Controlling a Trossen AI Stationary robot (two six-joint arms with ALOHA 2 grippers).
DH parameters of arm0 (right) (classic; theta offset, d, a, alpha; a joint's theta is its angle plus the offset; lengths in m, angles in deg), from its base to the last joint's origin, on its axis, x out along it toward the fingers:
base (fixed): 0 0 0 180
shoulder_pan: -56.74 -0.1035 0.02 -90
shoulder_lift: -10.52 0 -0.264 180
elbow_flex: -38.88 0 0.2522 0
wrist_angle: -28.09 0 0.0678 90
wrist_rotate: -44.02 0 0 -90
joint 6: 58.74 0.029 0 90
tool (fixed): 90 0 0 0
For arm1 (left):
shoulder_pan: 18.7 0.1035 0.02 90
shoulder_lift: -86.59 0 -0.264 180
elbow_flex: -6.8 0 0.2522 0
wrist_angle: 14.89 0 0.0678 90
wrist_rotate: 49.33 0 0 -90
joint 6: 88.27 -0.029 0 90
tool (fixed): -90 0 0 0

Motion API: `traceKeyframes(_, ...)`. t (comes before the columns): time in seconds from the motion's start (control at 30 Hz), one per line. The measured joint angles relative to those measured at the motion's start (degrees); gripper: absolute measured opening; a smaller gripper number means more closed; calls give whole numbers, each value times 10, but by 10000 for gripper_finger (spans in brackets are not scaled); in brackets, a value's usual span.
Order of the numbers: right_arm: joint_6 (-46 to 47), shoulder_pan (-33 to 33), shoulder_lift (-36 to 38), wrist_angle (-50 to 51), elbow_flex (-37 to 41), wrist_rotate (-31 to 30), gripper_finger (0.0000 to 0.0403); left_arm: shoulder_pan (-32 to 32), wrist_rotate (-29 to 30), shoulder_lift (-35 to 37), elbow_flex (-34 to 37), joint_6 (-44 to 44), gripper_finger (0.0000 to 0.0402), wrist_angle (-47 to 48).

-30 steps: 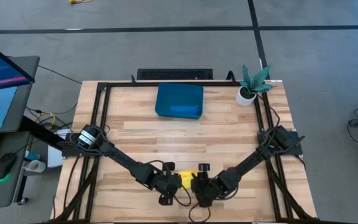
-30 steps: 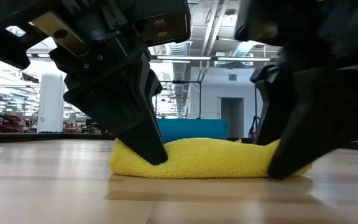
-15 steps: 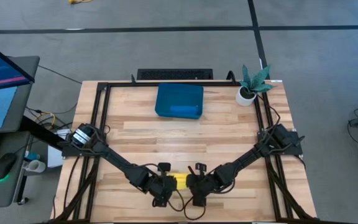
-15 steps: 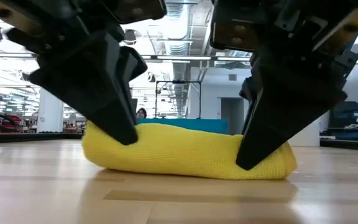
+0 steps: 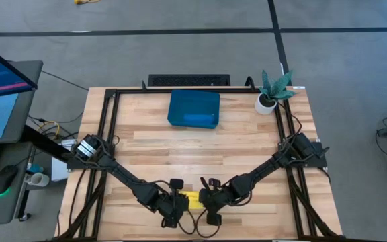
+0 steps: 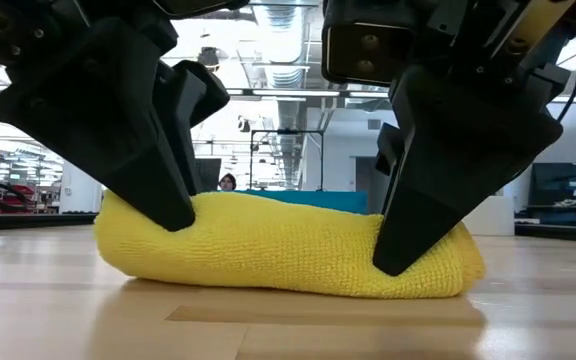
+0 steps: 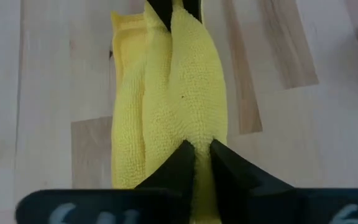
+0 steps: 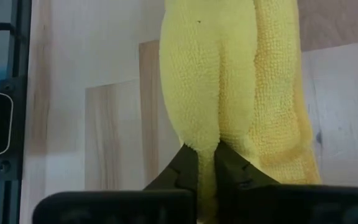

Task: Roll microfiber towels into tight, uniform cylinder then place into a basket
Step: Roll the yellow microfiber cloth

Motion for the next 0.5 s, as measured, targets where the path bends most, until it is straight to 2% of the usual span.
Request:
traceKeyframes(0.33, 2, 0, 0, 0, 0, 6, 34, 2, 10, 1, -1, 4, 159, 8)
traceKeyframes(0.5, 14, 8, 0, -7, 0, 37, 37, 3, 6, 1, -2, 4, 192, 28)
